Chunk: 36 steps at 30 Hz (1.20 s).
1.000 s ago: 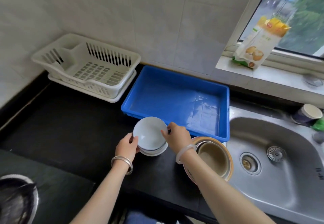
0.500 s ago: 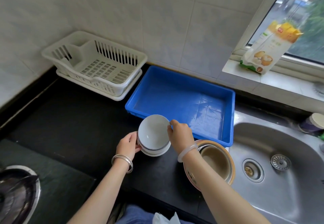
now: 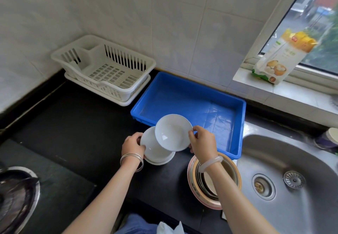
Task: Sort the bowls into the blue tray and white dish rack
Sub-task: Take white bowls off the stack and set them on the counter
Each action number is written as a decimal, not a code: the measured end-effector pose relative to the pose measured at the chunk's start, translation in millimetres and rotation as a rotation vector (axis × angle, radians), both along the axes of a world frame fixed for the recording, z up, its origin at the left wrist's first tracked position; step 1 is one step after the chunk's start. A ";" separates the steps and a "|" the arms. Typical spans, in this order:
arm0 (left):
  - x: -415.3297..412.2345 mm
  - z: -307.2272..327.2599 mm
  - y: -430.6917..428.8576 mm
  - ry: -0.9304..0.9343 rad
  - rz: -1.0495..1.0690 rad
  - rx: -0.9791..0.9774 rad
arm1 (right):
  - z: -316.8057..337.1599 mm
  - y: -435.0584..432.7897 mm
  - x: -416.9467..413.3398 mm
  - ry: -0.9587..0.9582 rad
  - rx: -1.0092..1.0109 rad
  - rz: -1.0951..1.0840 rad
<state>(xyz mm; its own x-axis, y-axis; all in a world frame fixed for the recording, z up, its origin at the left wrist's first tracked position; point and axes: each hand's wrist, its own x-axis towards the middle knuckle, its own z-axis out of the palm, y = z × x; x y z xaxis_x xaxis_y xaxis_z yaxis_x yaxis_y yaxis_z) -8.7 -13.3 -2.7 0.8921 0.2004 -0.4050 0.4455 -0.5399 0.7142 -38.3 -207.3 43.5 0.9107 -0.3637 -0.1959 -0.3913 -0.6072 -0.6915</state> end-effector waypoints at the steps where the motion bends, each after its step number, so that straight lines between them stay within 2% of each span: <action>1: -0.5 1.2 -0.4 -0.018 0.007 0.004 | -0.2 -2.6 -0.8 0.000 0.011 0.000; 6: -3.5 5.3 -2.1 -0.047 0.068 -0.057 | 0.9 -12.0 -2.7 -0.035 0.064 0.011; 11: 2.0 23.7 9.7 -0.035 0.161 -0.254 | 15.1 -10.4 5.5 -0.101 0.133 0.020; 15: 17.0 41.4 37.8 -0.049 0.244 -0.410 | 34.2 7.0 25.1 -0.144 0.158 0.082; 19: 35.1 50.0 84.2 -0.088 0.337 -0.457 | 48.2 43.0 57.3 -0.129 0.223 0.141; 27: 68.7 21.3 195.0 -0.159 0.653 -0.523 | 25.1 142.7 141.0 0.032 0.248 0.338; 36: 108.1 -18.6 280.0 -0.119 0.954 -0.515 | -31.6 253.1 220.5 0.274 0.300 0.472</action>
<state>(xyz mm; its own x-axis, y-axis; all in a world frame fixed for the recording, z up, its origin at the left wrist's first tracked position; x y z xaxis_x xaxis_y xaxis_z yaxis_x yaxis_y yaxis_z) 99.4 266.7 -21.3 0.4983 0.6617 -0.5602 0.4351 0.3681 0.8217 182.2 45.8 11.9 0.8622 0.1725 -0.4762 -0.3154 -0.5529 -0.7712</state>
